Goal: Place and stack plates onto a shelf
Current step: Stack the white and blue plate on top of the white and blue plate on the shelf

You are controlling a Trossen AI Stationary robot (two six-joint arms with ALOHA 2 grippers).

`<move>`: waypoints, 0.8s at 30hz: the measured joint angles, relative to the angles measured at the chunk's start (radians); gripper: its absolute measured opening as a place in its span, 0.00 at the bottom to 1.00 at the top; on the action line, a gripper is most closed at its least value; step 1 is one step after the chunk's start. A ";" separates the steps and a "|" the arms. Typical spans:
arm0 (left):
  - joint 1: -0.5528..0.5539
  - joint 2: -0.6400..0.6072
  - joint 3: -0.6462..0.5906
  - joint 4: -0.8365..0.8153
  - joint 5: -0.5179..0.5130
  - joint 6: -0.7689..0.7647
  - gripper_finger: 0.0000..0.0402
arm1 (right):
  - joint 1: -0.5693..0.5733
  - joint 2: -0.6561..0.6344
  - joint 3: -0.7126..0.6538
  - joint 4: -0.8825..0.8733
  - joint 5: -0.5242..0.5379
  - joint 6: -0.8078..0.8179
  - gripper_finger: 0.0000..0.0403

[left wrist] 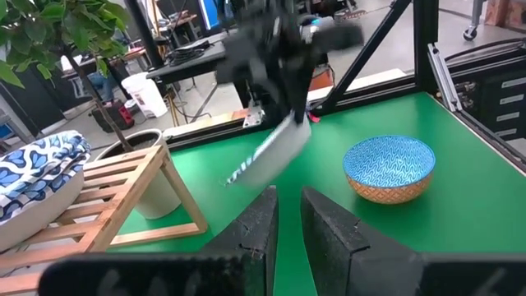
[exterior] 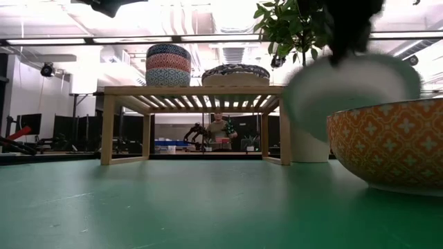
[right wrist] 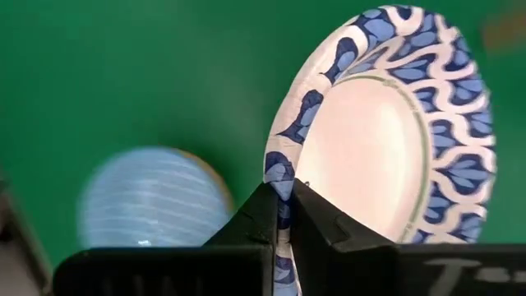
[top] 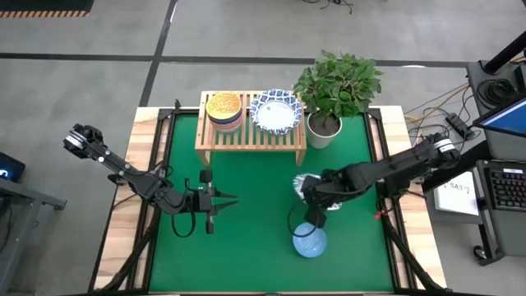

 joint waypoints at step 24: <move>0.000 0.000 0.000 -0.008 0.000 0.009 0.09 | -0.234 0.045 0.345 0.288 0.411 -1.032 0.03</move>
